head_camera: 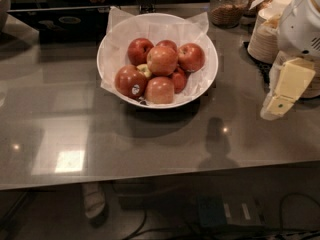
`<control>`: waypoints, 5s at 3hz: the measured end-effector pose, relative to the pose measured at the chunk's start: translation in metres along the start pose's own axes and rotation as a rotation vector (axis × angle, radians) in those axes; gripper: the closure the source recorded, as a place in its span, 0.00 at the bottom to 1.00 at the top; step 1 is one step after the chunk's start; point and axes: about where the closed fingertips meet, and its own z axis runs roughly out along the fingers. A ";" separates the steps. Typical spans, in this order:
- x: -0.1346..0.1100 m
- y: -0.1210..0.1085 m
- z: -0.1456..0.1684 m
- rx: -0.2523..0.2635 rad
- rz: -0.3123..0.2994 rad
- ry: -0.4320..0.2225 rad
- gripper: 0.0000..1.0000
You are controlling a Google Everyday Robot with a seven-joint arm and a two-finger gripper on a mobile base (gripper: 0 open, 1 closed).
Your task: Pick apple from white bowl
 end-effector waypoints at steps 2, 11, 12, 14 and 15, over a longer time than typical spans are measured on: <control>-0.041 -0.039 0.042 0.034 -0.129 -0.187 0.00; -0.104 -0.098 0.083 0.138 -0.208 -0.432 0.27; -0.107 -0.104 0.097 0.134 -0.205 -0.431 0.27; -0.105 -0.111 0.124 0.112 -0.190 -0.417 0.26; -0.103 -0.115 0.142 0.087 -0.178 -0.419 0.25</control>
Offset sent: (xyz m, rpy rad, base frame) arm 0.0900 0.0633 -0.0240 0.2098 -0.1486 0.2589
